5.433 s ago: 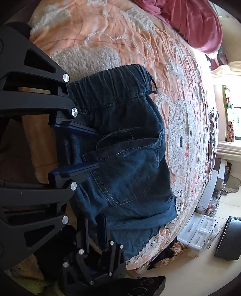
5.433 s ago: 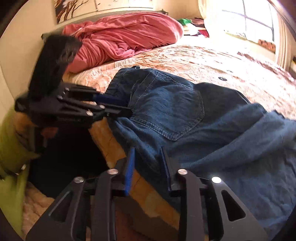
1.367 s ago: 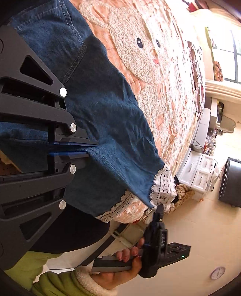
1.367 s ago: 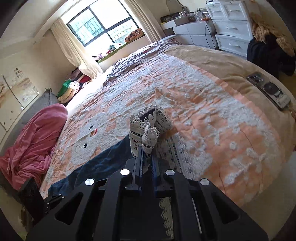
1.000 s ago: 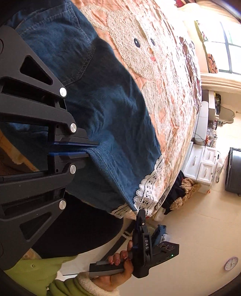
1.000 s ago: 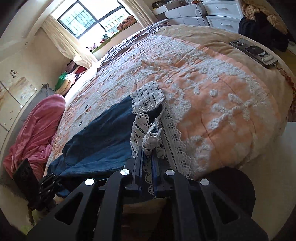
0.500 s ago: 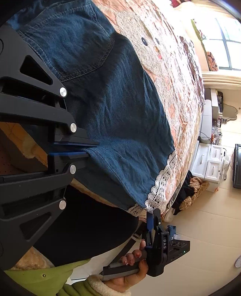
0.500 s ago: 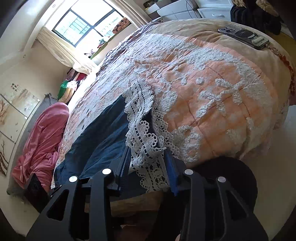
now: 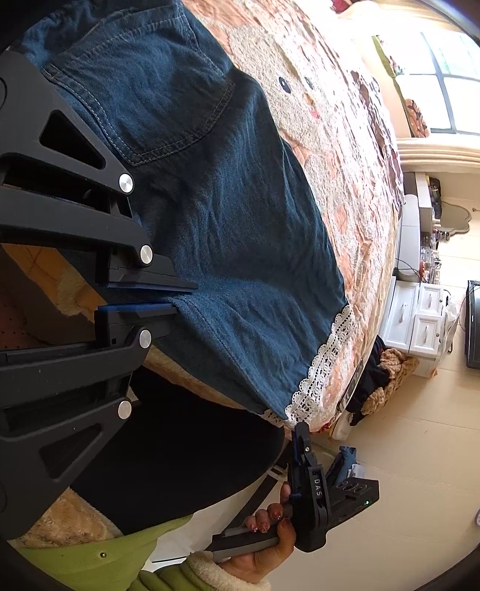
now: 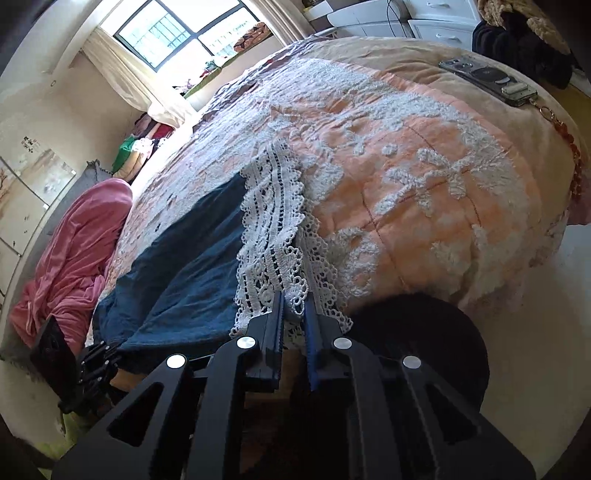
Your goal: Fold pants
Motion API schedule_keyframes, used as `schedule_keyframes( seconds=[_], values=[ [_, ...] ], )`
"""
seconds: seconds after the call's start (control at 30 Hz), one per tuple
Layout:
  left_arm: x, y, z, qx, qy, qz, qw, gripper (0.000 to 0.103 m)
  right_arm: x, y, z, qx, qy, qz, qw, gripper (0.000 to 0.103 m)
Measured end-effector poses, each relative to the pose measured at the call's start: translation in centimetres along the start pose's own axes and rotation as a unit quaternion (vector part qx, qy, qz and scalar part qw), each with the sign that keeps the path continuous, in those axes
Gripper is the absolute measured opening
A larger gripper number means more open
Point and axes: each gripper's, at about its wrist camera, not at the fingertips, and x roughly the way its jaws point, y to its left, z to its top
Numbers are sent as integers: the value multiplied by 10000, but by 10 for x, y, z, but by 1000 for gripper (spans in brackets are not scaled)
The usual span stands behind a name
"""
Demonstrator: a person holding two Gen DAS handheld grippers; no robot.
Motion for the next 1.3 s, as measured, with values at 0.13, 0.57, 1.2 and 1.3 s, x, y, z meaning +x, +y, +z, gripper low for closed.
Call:
schedule_keyframes(
  seconds=[0.13,0.57,1.2,1.3],
  values=[
    [7,-2,-2,68,107,9,9999,1,8,-3,-4,-33,140,-211,9997,9],
    [22,0,-7,32,225,-28,9997,3,-5,6,-3,-266,-28,-865,9959,25],
    [-36,13,-8,-421,-271,121,9987,33,69,98,-7,-1792,615,-624,9799,47],
    [-48,33,-13,-741,-196,758,9942,33,68,90,-16,-1785,650,-730,9791,47]
  ],
)
